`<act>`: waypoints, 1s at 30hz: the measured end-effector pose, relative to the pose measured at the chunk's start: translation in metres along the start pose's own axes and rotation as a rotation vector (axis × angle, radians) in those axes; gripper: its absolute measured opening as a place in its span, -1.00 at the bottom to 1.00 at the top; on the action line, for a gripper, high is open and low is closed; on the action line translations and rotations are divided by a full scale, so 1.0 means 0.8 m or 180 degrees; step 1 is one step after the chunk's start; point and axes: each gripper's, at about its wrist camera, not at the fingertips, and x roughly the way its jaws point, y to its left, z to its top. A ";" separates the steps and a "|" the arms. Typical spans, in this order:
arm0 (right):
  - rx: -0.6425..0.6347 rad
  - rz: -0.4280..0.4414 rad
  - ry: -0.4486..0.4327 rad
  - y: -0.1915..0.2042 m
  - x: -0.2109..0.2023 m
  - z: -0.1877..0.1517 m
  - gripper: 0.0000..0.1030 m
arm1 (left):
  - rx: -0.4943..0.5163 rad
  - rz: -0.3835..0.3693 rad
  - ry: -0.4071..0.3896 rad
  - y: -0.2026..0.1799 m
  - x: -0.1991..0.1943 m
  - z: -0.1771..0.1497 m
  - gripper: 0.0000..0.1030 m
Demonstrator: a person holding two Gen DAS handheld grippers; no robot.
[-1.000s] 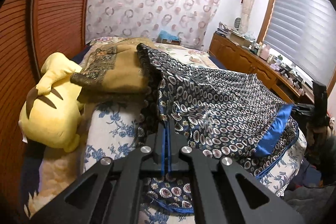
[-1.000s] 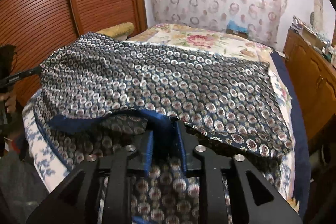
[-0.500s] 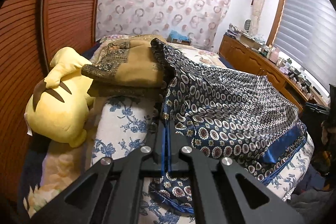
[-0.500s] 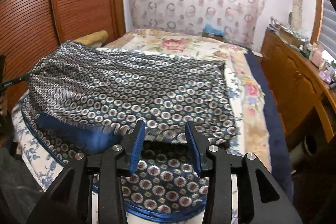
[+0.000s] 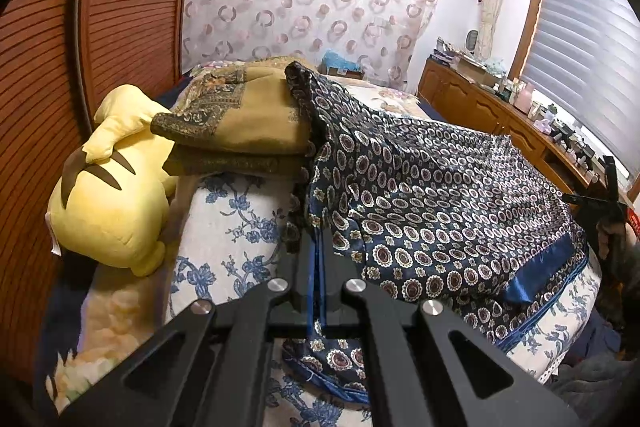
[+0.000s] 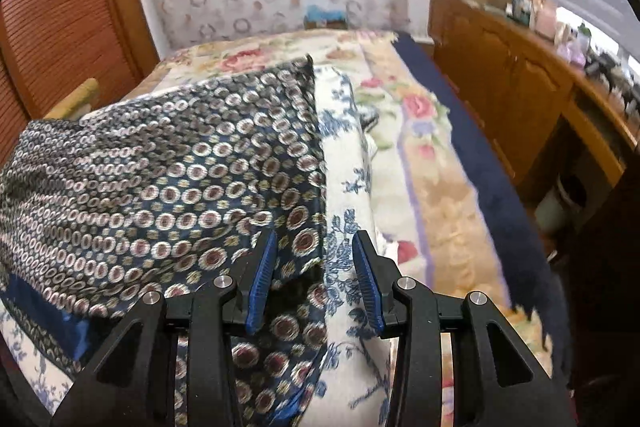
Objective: Fold small clothes
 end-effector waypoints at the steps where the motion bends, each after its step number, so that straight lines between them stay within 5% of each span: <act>1: -0.0013 0.0028 0.0027 0.001 0.003 0.000 -0.25 | 0.0006 0.0003 0.0007 -0.001 0.001 -0.001 -1.00; 7: -0.0183 0.0154 -0.0047 0.009 -0.003 -0.006 -0.88 | -0.0005 -0.0012 0.0038 0.000 0.002 -0.004 -1.00; 11: -0.0261 0.0245 -0.0231 0.018 -0.031 -0.010 -1.00 | -0.0017 -0.0046 0.0021 0.001 0.000 -0.003 -1.00; 18: -0.0204 0.0168 -0.0475 0.002 -0.091 -0.022 -1.00 | -0.0105 -0.0235 0.0012 0.009 -0.022 -0.003 -1.00; 23: -0.0325 0.0097 -0.0436 0.002 -0.089 -0.021 -1.00 | -0.0052 -0.0147 0.0042 0.010 -0.023 -0.008 -1.00; 28: -0.0258 0.0052 -0.0352 0.005 -0.055 -0.005 -0.34 | -0.0005 -0.0107 0.0044 0.003 -0.017 -0.010 -1.00; 30: -0.0211 -0.0005 -0.0246 0.002 -0.032 0.001 -0.25 | 0.0024 -0.0098 0.0048 0.000 -0.016 -0.010 -1.00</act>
